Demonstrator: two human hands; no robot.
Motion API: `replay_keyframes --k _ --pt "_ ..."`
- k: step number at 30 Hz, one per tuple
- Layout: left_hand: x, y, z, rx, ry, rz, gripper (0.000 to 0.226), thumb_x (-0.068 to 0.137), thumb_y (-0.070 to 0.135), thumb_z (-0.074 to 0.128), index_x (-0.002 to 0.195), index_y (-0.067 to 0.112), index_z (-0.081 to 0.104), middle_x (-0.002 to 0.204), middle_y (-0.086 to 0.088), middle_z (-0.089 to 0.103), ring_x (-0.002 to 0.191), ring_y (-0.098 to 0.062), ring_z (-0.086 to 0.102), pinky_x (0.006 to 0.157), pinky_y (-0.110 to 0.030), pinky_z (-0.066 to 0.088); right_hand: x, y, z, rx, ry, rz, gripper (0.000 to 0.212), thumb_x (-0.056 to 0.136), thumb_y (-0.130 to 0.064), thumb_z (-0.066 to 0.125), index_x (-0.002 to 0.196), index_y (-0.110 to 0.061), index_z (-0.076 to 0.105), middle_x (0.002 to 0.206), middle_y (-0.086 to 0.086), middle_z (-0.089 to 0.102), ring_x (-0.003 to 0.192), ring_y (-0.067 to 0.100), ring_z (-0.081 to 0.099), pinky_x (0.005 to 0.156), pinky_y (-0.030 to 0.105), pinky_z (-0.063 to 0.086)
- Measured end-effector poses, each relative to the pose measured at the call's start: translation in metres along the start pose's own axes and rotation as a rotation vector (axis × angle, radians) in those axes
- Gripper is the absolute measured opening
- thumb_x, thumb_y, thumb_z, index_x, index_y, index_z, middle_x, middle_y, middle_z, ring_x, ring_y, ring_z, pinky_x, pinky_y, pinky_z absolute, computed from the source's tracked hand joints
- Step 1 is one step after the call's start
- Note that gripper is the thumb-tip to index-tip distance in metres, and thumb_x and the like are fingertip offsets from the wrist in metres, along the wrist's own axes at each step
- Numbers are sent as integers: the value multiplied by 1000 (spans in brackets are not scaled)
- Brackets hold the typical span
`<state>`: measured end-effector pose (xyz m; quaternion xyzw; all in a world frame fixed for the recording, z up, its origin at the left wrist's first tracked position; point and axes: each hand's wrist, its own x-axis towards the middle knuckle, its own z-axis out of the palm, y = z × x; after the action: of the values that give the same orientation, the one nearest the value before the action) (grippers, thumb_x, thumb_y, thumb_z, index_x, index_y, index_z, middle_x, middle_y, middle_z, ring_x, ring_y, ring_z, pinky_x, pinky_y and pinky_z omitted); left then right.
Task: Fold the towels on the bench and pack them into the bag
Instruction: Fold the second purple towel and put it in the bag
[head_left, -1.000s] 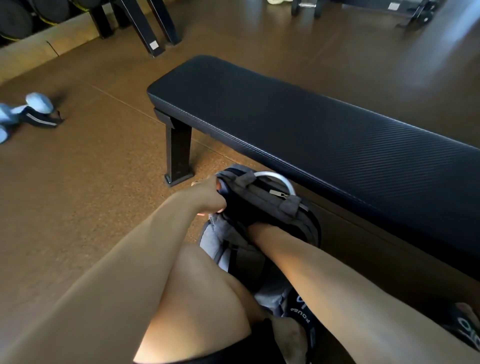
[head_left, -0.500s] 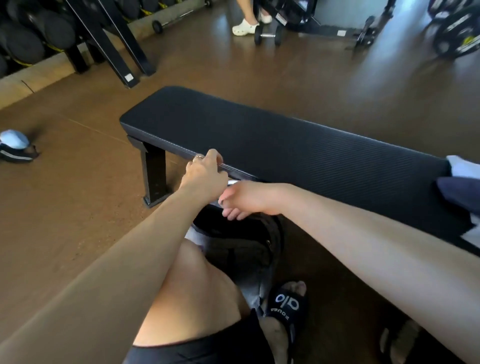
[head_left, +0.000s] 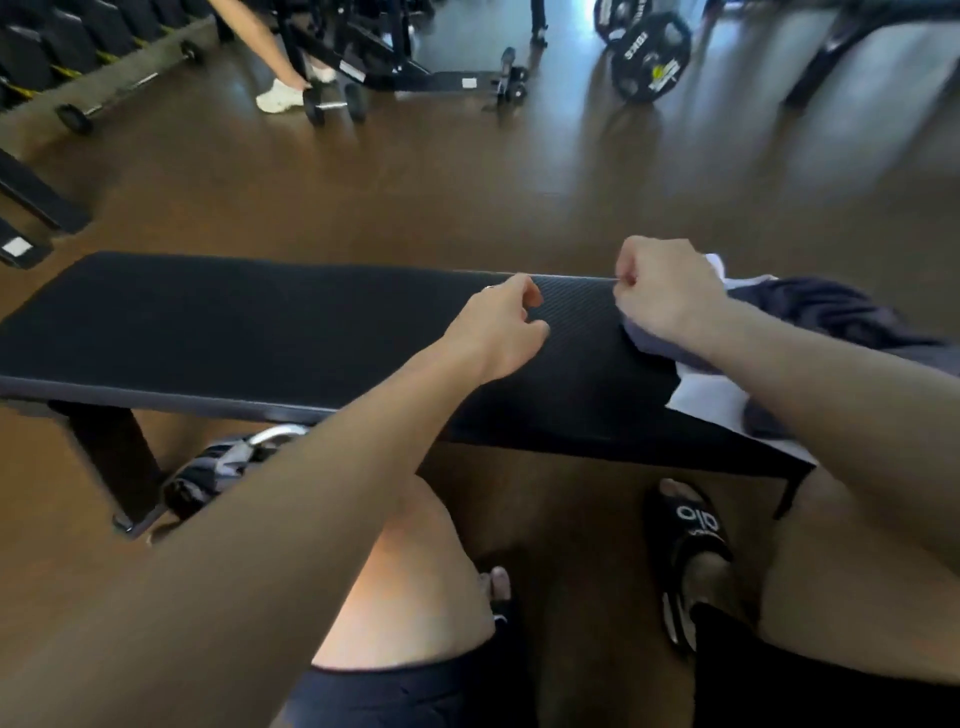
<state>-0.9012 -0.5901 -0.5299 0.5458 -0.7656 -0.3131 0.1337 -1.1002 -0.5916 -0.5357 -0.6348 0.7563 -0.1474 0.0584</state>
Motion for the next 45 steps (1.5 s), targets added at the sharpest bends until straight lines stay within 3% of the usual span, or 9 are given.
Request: replay_keyframes --k 5,9,14,20,24,26,31,35,45 --pt "46 36 54 57 -153 78 49 95 29 61 142 22 48 134 -2 56 120 -22 54 101 -37 47 -15 70 7 -73 59 114 25 87 -12 53 111 -10 59 110 13 62 98 37 60 74 40 47" --pt "73 55 85 42 -206 99 57 93 32 61 146 22 45 135 0 58 120 -21 55 98 -37 48 -18 87 10 -87 -102 102 32 84 -22 61 115 -13 60 122 8 58 107 33 59 81 40 50" --pt "98 56 105 13 -195 62 68 83 37 68 146 24 45 137 1 57 124 -23 55 102 -42 48 -14 97 15 -110 -174 93 24 89 -22 60 111 -15 62 109 8 61 105 29 60 82 39 52" --pt "108 57 106 -97 -92 12 17 81 16 66 97 22 63 93 6 65 92 -17 63 80 -33 53 -1 100 5 87 -93 156 25 82 -13 55 107 -17 60 94 3 64 94 28 61 78 40 53" --pt "103 69 89 -193 -67 159 8 87 12 60 89 20 60 74 6 60 70 -11 56 61 -25 44 6 95 -5 159 -11 29 41 84 -19 59 125 -24 60 120 2 57 114 25 50 91 39 45" --pt "100 76 77 -217 -41 260 8 86 10 60 87 18 59 72 5 59 67 -10 53 61 -25 42 7 91 -7 131 -7 -50 36 80 -22 61 116 -24 64 120 0 58 121 26 46 96 39 41" --pt "91 82 48 -202 45 411 13 83 3 55 85 15 58 74 1 61 65 -8 49 59 -18 39 4 84 -21 145 151 -100 20 64 -35 54 72 -18 50 74 -1 55 81 30 55 74 38 40" --pt "86 77 27 -197 135 407 7 88 4 53 89 10 57 76 -7 62 62 -7 48 56 -12 38 -4 88 -40 198 241 -40 24 76 -24 66 69 -11 47 63 3 51 69 28 49 62 34 33" --pt "84 57 -38 -429 556 126 10 96 10 42 98 17 48 82 10 51 74 -5 48 72 -24 45 -3 65 -70 235 399 -9 20 77 -7 50 65 -12 35 54 2 39 58 28 38 53 37 30"
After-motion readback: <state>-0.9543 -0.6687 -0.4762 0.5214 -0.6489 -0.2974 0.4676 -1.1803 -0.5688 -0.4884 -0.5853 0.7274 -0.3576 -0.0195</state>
